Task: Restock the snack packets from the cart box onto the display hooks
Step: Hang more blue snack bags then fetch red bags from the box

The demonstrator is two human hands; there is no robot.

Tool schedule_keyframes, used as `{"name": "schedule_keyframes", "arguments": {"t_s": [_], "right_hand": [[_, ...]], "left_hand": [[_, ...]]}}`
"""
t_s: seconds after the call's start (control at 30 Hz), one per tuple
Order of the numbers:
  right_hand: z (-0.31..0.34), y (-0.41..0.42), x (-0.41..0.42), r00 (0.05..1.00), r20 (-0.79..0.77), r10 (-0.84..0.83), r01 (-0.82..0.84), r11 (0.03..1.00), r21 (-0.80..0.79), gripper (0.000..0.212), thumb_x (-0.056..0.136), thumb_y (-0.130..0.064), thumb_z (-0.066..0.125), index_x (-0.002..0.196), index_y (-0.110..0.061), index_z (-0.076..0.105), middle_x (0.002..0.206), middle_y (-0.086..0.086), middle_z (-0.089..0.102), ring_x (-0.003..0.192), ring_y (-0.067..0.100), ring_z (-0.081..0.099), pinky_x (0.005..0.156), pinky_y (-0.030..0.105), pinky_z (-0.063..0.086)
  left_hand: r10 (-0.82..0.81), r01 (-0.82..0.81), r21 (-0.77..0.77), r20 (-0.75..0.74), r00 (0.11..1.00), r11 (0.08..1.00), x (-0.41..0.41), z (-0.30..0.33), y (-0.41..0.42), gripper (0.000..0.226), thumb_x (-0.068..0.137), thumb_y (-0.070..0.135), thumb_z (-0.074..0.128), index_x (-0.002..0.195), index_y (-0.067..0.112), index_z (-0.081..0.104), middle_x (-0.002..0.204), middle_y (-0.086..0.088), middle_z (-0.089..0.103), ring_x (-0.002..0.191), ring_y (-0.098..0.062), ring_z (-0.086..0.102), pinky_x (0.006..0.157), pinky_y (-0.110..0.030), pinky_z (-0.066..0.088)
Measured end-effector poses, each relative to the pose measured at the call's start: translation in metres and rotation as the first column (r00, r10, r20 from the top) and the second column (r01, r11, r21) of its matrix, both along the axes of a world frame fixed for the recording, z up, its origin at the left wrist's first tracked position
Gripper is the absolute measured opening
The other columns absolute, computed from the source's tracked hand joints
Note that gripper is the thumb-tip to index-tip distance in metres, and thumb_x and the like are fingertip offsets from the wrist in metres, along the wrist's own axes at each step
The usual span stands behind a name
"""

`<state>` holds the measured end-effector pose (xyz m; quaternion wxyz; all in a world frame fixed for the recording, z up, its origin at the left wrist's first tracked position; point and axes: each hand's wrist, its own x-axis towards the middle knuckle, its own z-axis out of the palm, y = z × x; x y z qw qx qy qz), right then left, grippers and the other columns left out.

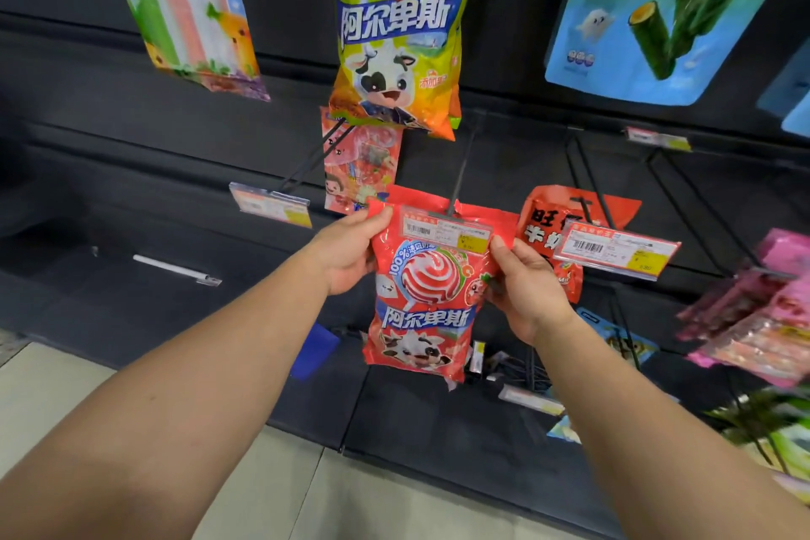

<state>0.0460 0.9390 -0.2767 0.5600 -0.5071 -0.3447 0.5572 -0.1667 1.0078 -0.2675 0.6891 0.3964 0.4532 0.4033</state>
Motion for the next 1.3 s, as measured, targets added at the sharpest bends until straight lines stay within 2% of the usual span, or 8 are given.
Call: {"name": "schedule_keyframes", "arguments": {"t_s": [0.2,0.3,0.6,0.73,0.9,1.1,1.2,1.3], "right_hand": [[-0.004,0.002,-0.007,0.993,0.043,-0.107,0.111,0.987,-0.119,0.016,0.099,-0.029,0.052,0.099,-0.019,0.065,0.085,0.000,0.075,0.068,0.013,0.071,0.057,0.027,0.052],[-0.005,-0.004,-0.009,0.993,0.011,-0.117,0.118,0.991,-0.067,0.015,0.099,-0.026,0.052,0.098,-0.018,0.065,0.084,-0.001,0.075,0.068,0.012,0.070,0.052,0.023,0.052],[0.001,-0.009,0.003,1.000,-0.024,0.000,0.001,0.999,0.050,0.021,0.095,-0.025,0.052,0.106,-0.017,0.068,0.098,0.002,0.075,0.086,0.014,0.070,0.072,0.028,0.052],[0.002,-0.003,0.003,0.999,-0.009,-0.048,0.048,0.999,0.002,0.022,0.095,-0.028,0.055,0.107,-0.015,0.068,0.100,0.006,0.074,0.087,0.018,0.070,0.075,0.034,0.052],[0.000,0.006,-0.002,0.984,0.028,-0.178,0.180,0.978,-0.103,0.017,0.096,-0.031,0.057,0.102,-0.020,0.068,0.085,-0.002,0.076,0.071,0.013,0.072,0.063,0.028,0.052],[0.004,0.021,-0.004,0.962,0.146,-0.229,0.249,0.959,-0.135,0.018,0.095,-0.035,0.058,0.104,-0.021,0.065,0.093,0.001,0.076,0.081,0.017,0.073,0.068,0.031,0.057],[0.003,0.019,-0.003,0.949,0.205,-0.241,0.262,0.962,-0.079,0.028,0.095,-0.033,0.058,0.117,-0.016,0.063,0.099,0.000,0.074,0.074,0.006,0.071,0.058,0.021,0.054],[-0.003,0.005,0.000,0.927,0.221,-0.302,0.320,0.946,-0.049,0.038,0.094,-0.024,0.062,0.129,-0.013,0.056,0.107,-0.001,0.068,0.080,0.002,0.065,0.057,0.011,0.049]], "left_hand": [[0.007,-0.012,-0.074,-0.070,0.998,0.997,0.008,-0.015,0.005,0.026,0.097,0.033,0.059,0.118,0.020,0.066,0.098,-0.002,0.077,0.086,-0.016,0.071,0.073,-0.033,0.057],[-0.009,0.008,-0.064,-0.007,1.000,0.998,0.005,-0.018,0.007,0.027,0.097,0.030,0.058,0.121,0.017,0.065,0.105,-0.006,0.076,0.094,-0.019,0.071,0.077,-0.033,0.056],[-0.152,0.146,0.046,0.178,0.972,0.988,-0.006,-0.003,0.008,0.025,0.102,0.022,0.046,0.115,0.012,0.065,0.114,-0.010,0.072,0.105,-0.021,0.069,0.088,-0.033,0.058],[-0.102,0.102,0.010,0.123,0.987,0.995,0.001,-0.001,0.014,0.029,0.100,0.026,0.052,0.121,0.009,0.063,0.120,-0.015,0.069,0.109,-0.026,0.067,0.089,-0.039,0.055],[-0.044,0.043,-0.059,-0.008,0.999,0.997,0.011,-0.010,0.019,0.028,0.095,0.031,0.061,0.116,0.014,0.065,0.107,-0.010,0.076,0.104,-0.027,0.070,0.086,-0.043,0.056],[0.032,-0.035,-0.021,-0.121,0.992,0.999,0.012,-0.007,0.024,0.023,0.094,0.032,0.064,0.108,0.015,0.068,0.100,-0.007,0.077,0.098,-0.024,0.072,0.092,-0.043,0.056],[0.055,-0.050,0.032,-0.183,0.982,0.998,0.008,-0.008,0.018,0.013,0.093,0.030,0.065,0.103,0.022,0.068,0.096,0.003,0.075,0.098,-0.017,0.068,0.096,-0.037,0.049],[0.055,-0.043,0.054,-0.245,0.968,0.998,-0.005,-0.018,0.010,0.032,0.089,0.030,0.071,0.119,0.023,0.063,0.109,0.007,0.070,0.104,-0.012,0.062,0.096,-0.036,0.043]]}}
